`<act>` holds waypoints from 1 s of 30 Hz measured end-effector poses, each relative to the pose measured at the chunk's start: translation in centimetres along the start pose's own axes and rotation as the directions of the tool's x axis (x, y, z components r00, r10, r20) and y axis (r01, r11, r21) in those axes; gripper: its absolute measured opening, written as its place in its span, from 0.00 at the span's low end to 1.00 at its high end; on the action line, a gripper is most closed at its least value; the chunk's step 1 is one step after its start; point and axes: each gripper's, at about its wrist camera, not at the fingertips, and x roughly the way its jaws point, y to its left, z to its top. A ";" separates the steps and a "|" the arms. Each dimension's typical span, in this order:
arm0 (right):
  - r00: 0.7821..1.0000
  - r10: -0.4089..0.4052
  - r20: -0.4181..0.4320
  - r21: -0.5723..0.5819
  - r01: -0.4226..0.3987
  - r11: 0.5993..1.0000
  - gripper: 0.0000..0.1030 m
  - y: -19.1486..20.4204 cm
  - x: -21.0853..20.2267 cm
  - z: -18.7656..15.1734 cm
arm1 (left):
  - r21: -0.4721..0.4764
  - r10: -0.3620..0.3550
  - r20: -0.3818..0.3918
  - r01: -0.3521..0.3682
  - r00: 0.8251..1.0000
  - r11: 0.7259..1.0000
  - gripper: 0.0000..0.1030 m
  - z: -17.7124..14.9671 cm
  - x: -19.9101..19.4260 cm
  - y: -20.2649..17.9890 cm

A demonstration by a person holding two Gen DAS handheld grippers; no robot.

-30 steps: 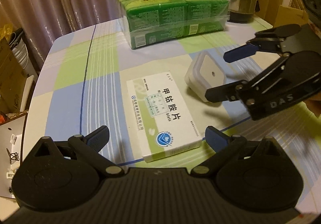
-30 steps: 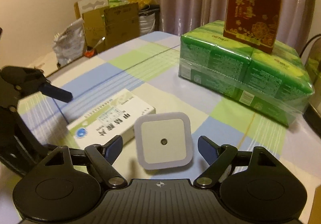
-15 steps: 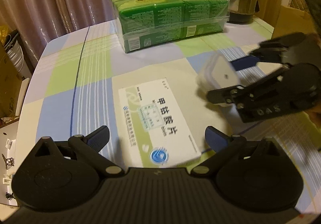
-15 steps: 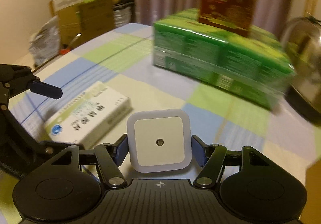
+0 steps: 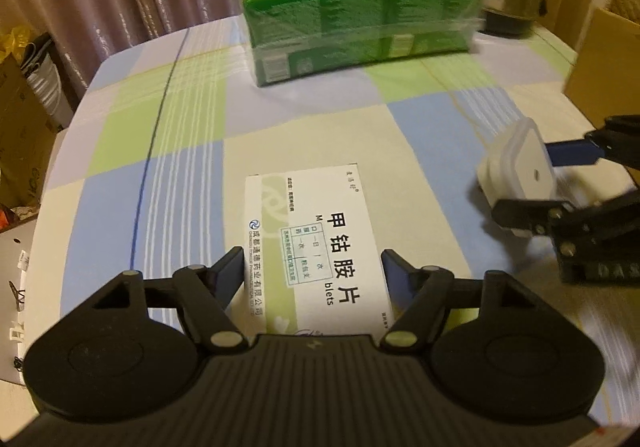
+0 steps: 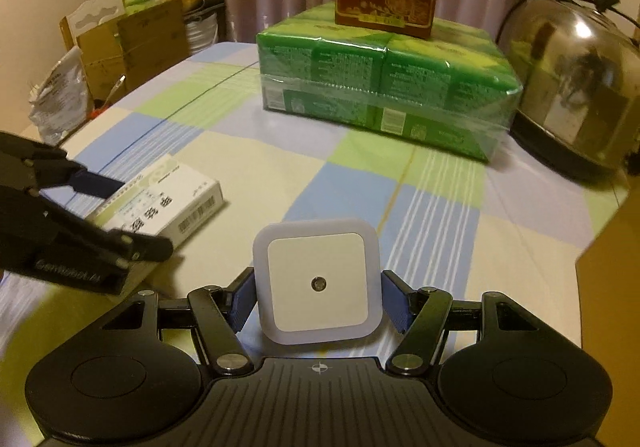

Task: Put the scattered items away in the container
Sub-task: 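Close the left tool on the white-and-green medicine box, then carry the medicine box and night light over the cardboard box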

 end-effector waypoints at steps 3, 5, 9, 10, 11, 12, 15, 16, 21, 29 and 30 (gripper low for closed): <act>1.000 0.008 -0.005 0.012 -0.008 1.000 0.61 0.4 -1.5 -1.3 | 0.012 -0.018 -0.002 0.018 1.000 1.000 0.67 -1.8 -1.9 -0.8; 1.000 0.005 -0.006 0.020 -0.004 1.000 0.61 0.7 -2.8 -2.4 | 0.014 -0.034 0.002 0.034 0.999 0.999 0.67 -3.2 -3.4 -1.5; 1.000 -0.006 -0.007 0.058 0.006 0.998 0.61 1.2 -5.8 -5.1 | 0.035 -0.058 0.005 0.058 0.998 0.998 0.67 -5.8 -6.2 -3.4; 1.000 -0.012 -0.009 0.063 0.013 0.998 0.61 1.3 -6.5 -5.8 | 0.041 -0.061 0.003 0.061 0.998 0.997 0.67 -6.4 -6.8 -3.9; 1.000 -0.015 -0.010 0.070 0.016 0.997 0.61 1.4 -7.2 -6.4 | 0.045 -0.060 0.003 0.060 0.998 0.997 0.67 -6.8 -7.3 -4.4; 1.000 -0.019 -0.013 0.081 0.020 0.997 0.61 1.5 -7.9 -7.0 | 0.045 -0.060 0.002 0.060 0.998 0.997 0.67 -7.2 -7.9 -4.9; 0.999 -0.030 -0.018 0.107 0.032 0.994 0.61 1.7 -10.0 -8.7 | 0.023 -0.071 0.003 0.071 0.997 0.997 0.67 -8.4 -9.4 -5.9; 0.999 -0.035 -0.018 0.113 0.037 0.993 0.61 1.8 -10.8 -9.2 | 0.022 -0.072 0.002 0.072 0.997 0.997 0.67 -8.7 -9.9 -6.3; 0.999 -0.046 -0.013 0.144 0.048 0.988 0.61 2.3 -13.8 -10.8 | 0.024 -0.087 -0.003 0.087 0.996 0.996 0.67 -10.1 -12.2 -8.2; 0.999 -0.047 0.009 0.151 0.045 0.987 0.61 3.5 -17.9 -12.2 | 0.031 -0.085 0.013 0.085 0.996 0.996 0.67 -11.2 -15.8 -10.6; 0.999 -0.049 0.012 0.152 0.046 0.987 0.61 3.6 -18.3 -12.2 | 0.031 -0.085 0.015 0.085 0.996 0.996 0.67 -11.3 -16.1 -10.8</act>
